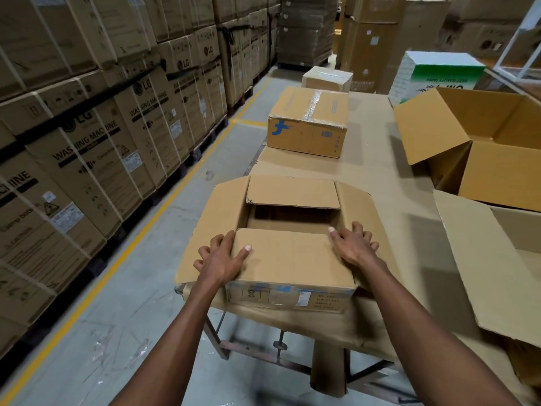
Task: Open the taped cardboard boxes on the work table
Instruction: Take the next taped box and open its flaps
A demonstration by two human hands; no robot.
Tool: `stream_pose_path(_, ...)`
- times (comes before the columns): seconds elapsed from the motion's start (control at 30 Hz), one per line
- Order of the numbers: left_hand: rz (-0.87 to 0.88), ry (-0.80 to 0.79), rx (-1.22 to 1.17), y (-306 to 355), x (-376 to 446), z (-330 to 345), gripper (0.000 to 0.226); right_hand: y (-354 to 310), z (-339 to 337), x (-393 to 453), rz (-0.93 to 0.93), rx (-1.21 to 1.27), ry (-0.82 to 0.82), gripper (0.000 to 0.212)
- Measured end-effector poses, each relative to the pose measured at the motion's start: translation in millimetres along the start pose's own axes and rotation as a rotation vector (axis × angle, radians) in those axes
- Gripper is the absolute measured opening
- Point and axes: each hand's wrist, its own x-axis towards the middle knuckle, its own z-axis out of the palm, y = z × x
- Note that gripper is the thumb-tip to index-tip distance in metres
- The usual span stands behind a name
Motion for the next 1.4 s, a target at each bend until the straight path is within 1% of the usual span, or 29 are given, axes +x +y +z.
stream_pose_path(0.03, 0.007, 0.02, -0.046, -2.1, -2.6, -0.7, 0.065, -2.9, -5.3, 1.4, 0.007, 0.06, 0.021, 0.069)
stream_pose_path(0.07, 0.014, 0.05, -0.106, -5.4, -4.8, -2.3, 0.065, -5.9, -12.1, 0.3, 0.016, 0.153, 0.081, 0.068)
stream_pose_path(0.13, 0.037, 0.152, -0.269, -11.3, -7.7, -9.6, 0.062, -13.6, -30.9, -10.4, -0.004, 0.417, 0.234, 0.063)
stream_pose_path(0.17, 0.056, 0.212, -0.367, -14.3, -8.2, -13.9, 0.06, -16.9, -42.6, -18.4, -0.044, 0.58, 0.238, 0.062)
stream_pose_path(0.2, 0.064, 0.254, -0.481, -15.2, -9.7, -20.0, 0.056, -18.7, -54.2, -27.5, -0.096, 0.731, 0.172, 0.061)
stream_pose_path(0.23, 0.063, 0.265, -0.627, -14.0, -11.1, -27.6, 0.053, -19.3, -64.4, -37.3, -0.147, 0.847, 0.064, 0.059)
stream_pose_path(0.27, 0.057, 0.235, -0.787, -12.3, -12.3, -36.2, 0.052, -18.5, -72.3, -46.2, -0.19, 0.892, -0.049, 0.056)
stream_pose_path(0.33, 0.058, 0.088, -1.006, -10.8, -13.3, -52.6, 0.051, -14.1, -78.4, -58.3, -0.28, 0.859, -0.242, 0.047)
stream_pose_path(0.37, 0.091, 0.004, -1.04, -9.7, -14.7, -59.1, 0.048, -10.4, -77.7, -61.3, -0.322, 0.844, -0.325, 0.043)
stream_pose_path(0.4, 0.136, -0.067, -1.015, -8.8, -15.2, -63.4, 0.046, -4.6, -75.6, -62.6, -0.355, 0.867, -0.407, 0.041)
stream_pose_path(0.43, 0.183, -0.128, -0.948, -6.9, -17.4, -66.5, 0.046, 1.6, -73.5, -63.4, -0.368, 0.943, -0.506, 0.042)
stream_pose_path(0.5, 0.256, -0.222, -0.775, -2.3, -20.9, -69.1, 0.045, 12.0, -68.2, -66.7, -0.366, 1.149, -0.769, 0.049)
stream_pose_path(0.53, 0.279, -0.261, -0.705, -0.3, -21.7, -69.4, 0.043, 14.4, -65.7, -68.2, -0.387, 1.176, -0.872, 0.052)
stream_pose_path(0.57, 0.287, -0.313, -0.666, 2.2, -22.4, -69.2, 0.04, 14.0, -63.1, -70.1, -0.417, 1.097, -0.909, 0.054)
stream_pose_path(0.6, 0.284, -0.382, -0.635, 3.3, -21.9, -67.3, 0.036, 12.3, -57.2, -72.3, -0.451, 0.925, -0.857, 0.052)
stream_pose_path(0.67, 0.258, -0.53, -0.557, 2.0, -19.3, -58.7, 0.023, 3.1, -38.8, -80.5, -0.472, 0.521, -0.622, 0.042)
stream_pose_path(0.7, 0.25, -0.581, -0.499, 2.0, -18.8, -52.6, 0.02, -2.3, -27.1, -84.9, -0.446, 0.37, -0.521, 0.046)
stream_pose_path(0.73, 0.256, -0.61, -0.434, 0.1, -16.3, -44.6, 0.022, -7.1, -15.0, -88.7, -0.422, 0.261, -0.457, 0.055)
stream_pose_path(0.8, 0.268, -0.613, -0.338, 1.6, -13.3, -29.6, 0.033, -14.0, 8.4, -94.1, -0.388, 0.144, -0.435, 0.068)
stream_pose_path(0.83, 0.278, -0.59, -0.299, 2.9, -12.6, -22.6, 0.036, -15.7, 18.8, -93.5, -0.38, 0.101, -0.427, 0.069)
stream_pose_path(0.87, 0.288, -0.551, -0.251, 3.9, -11.7, -16.2, 0.034, -18.1, 26.6, -93.5, -0.378, 0.053, -0.411, 0.066)
stream_pose_path(0.97, 0.303, -0.434, -0.12, 6.8, -10.3, -3.2, 0.021, -26.4, 41.1, -95.7, -0.374, -0.076, -0.289, 0.047)
stream_pose_path(1.1, 0.319, -0.361, -0.142, 10.8, -6.3, 8.5, 0.016, -25.8, 59.9, -105.1, -0.362, -0.093, -0.069, 0.037)
stream_pose_path(1.17, 0.338, -0.34, -0.155, 15.8, -3.0, 13.8, 0.014, -23.6, 65.8, -108.8, -0.38, -0.089, -0.01, 0.036)
stream_pose_path(1.23, 0.335, -0.332, -0.174, 25.7, 2.7, 21.7, 0.014, -22.5, 68.3, -109.3, -0.397, -0.084, 0.01, 0.036)
stream_pose_path(1.33, 0.335, -0.309, -0.169, 46.1, 24.4, 42.2, 0.019, -21.4, 66.3, -107.3, -0.403, -0.077, -0.022, 0.032)
stream_pose_path(1.4, 0.322, -0.294, -0.145, 63.7, 43.9, 54.6, 0.028, -20.1, 64.8, -107.9, -0.392, -0.064, -0.04, 0.032)
